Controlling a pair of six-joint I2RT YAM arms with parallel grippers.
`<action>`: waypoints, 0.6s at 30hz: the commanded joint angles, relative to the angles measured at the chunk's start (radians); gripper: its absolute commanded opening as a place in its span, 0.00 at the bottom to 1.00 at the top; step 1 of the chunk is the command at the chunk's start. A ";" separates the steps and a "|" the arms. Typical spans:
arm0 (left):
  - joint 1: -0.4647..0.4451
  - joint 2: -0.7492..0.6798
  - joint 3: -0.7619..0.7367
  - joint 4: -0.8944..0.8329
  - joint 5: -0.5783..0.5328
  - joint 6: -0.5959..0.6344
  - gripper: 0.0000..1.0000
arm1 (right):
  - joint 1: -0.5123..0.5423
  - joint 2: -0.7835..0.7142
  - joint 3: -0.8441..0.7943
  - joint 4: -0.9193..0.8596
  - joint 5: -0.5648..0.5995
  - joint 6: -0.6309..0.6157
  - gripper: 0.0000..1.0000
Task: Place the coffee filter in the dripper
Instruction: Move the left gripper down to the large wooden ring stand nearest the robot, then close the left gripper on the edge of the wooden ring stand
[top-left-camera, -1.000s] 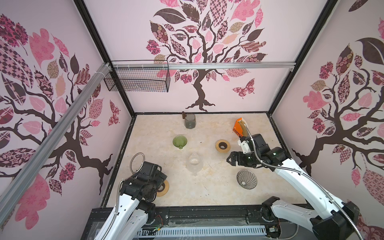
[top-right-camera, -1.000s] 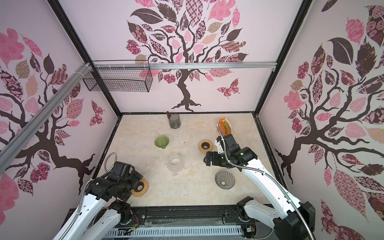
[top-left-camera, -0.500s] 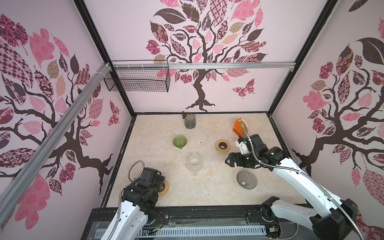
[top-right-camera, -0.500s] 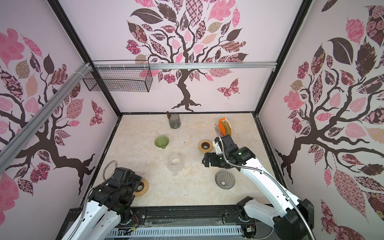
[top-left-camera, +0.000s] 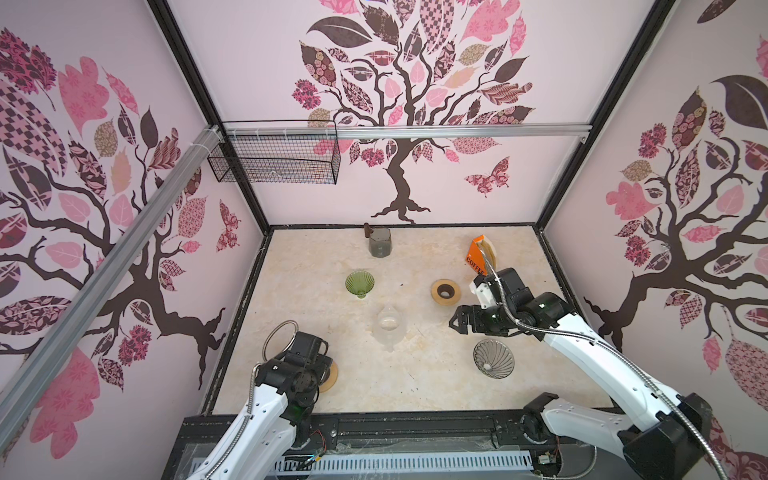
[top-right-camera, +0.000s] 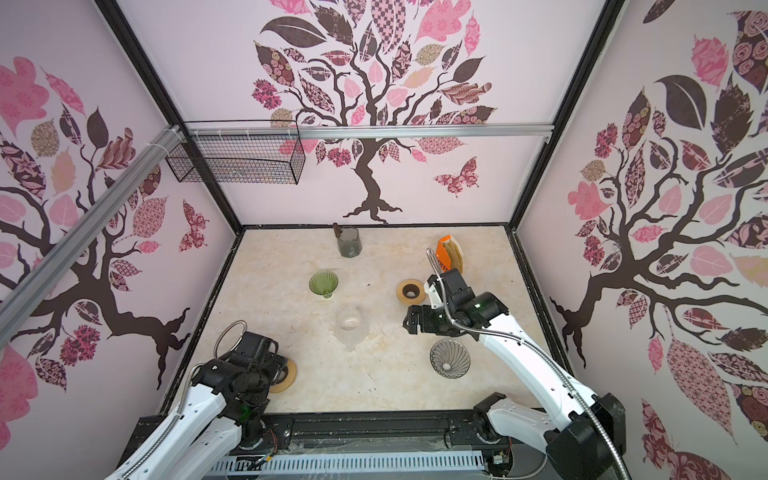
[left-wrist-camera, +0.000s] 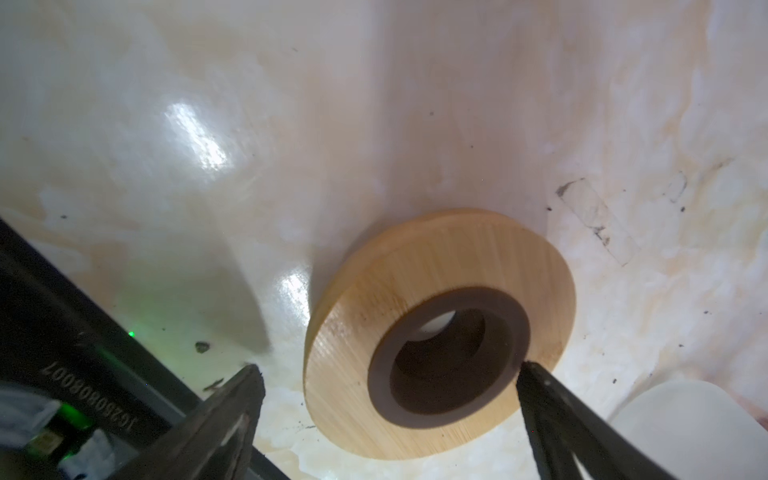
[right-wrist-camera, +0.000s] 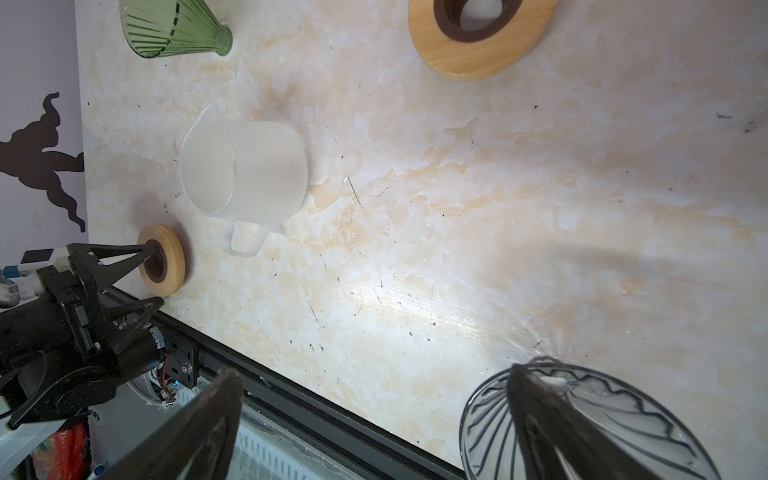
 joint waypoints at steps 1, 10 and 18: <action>0.004 -0.015 -0.032 0.061 -0.014 -0.024 0.98 | 0.010 0.016 0.033 0.007 -0.008 -0.015 1.00; 0.005 -0.007 -0.046 0.171 -0.030 -0.030 0.98 | 0.009 0.016 0.030 0.012 -0.006 -0.016 1.00; 0.005 -0.087 -0.058 0.235 -0.035 -0.081 0.93 | 0.012 0.018 0.041 0.016 0.004 -0.021 1.00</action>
